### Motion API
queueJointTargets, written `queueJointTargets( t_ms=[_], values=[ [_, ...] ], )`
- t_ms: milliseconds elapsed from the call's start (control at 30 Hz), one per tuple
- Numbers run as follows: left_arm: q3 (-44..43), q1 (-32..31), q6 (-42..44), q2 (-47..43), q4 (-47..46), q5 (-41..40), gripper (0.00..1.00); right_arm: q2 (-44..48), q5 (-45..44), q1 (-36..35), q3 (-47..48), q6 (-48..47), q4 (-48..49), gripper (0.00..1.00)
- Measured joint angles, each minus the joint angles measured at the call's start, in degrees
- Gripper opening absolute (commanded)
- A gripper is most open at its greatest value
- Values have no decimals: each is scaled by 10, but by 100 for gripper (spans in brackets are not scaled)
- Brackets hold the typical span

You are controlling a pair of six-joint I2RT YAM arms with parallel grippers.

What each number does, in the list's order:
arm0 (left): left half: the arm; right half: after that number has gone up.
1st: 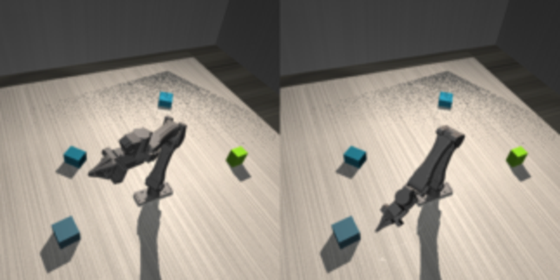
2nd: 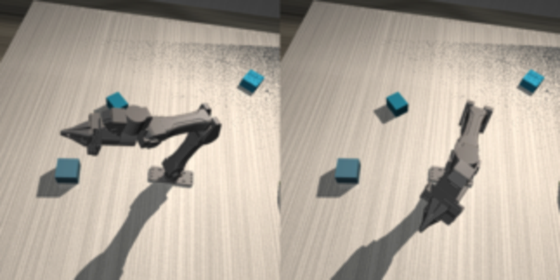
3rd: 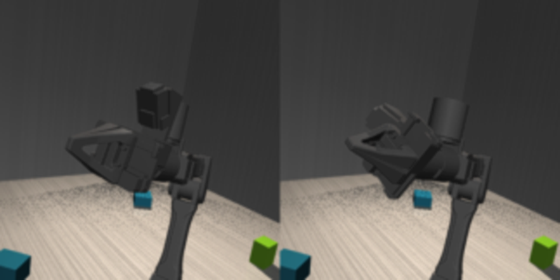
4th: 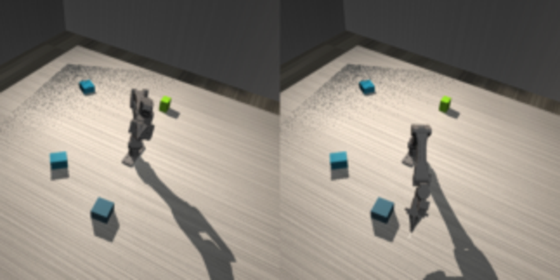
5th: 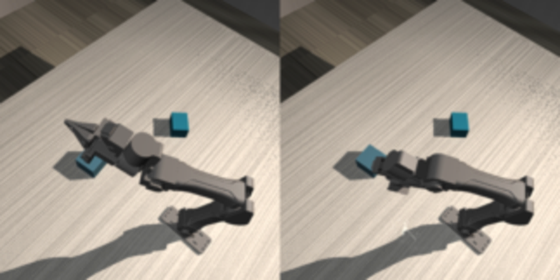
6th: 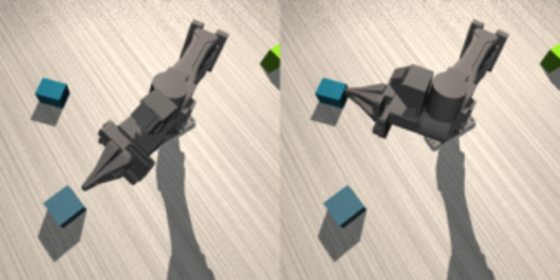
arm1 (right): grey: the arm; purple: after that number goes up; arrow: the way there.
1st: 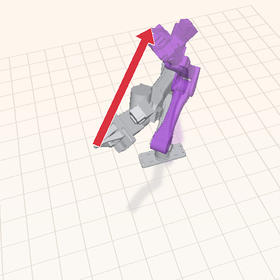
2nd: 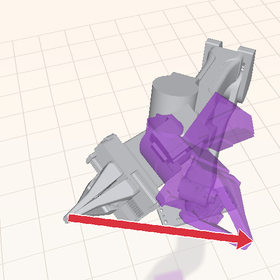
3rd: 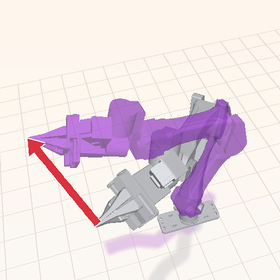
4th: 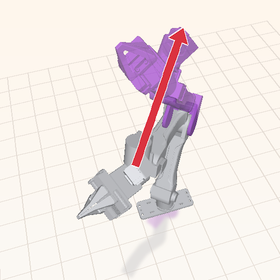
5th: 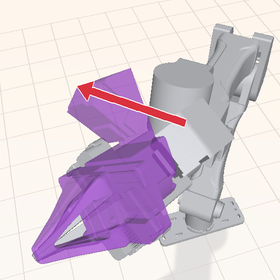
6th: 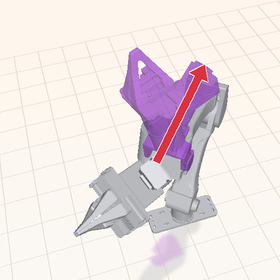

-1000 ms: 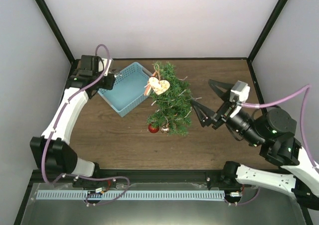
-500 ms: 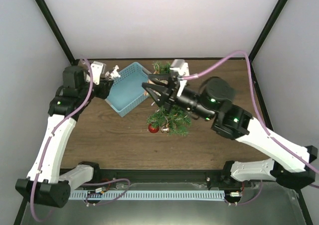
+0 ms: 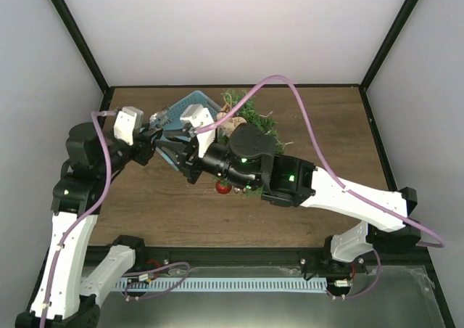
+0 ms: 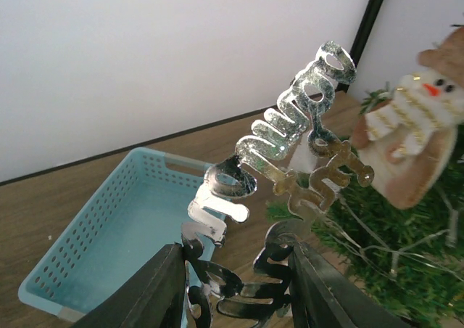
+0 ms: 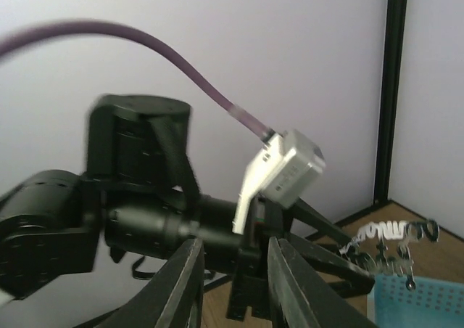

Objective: Decorate the small christmas tree
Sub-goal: Place the decoration item on the Christmas tree.

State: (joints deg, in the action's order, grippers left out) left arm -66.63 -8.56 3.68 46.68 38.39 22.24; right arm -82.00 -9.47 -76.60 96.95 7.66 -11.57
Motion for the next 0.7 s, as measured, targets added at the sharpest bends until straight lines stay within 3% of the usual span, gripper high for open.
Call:
queueJointTargets(
  t_ms=[467,567,700],
  values=[
    [15,-3,-7,-112,-4,61,41,-56,-110,-31,26,37,-36,28],
    [15,-5,-8,-124,-4,69,41,-57,-118,-31,38,39,-37,36],
    [15,-9,-8,-140,-4,74,41,-58,-126,-31,44,41,-36,37]
  ],
)
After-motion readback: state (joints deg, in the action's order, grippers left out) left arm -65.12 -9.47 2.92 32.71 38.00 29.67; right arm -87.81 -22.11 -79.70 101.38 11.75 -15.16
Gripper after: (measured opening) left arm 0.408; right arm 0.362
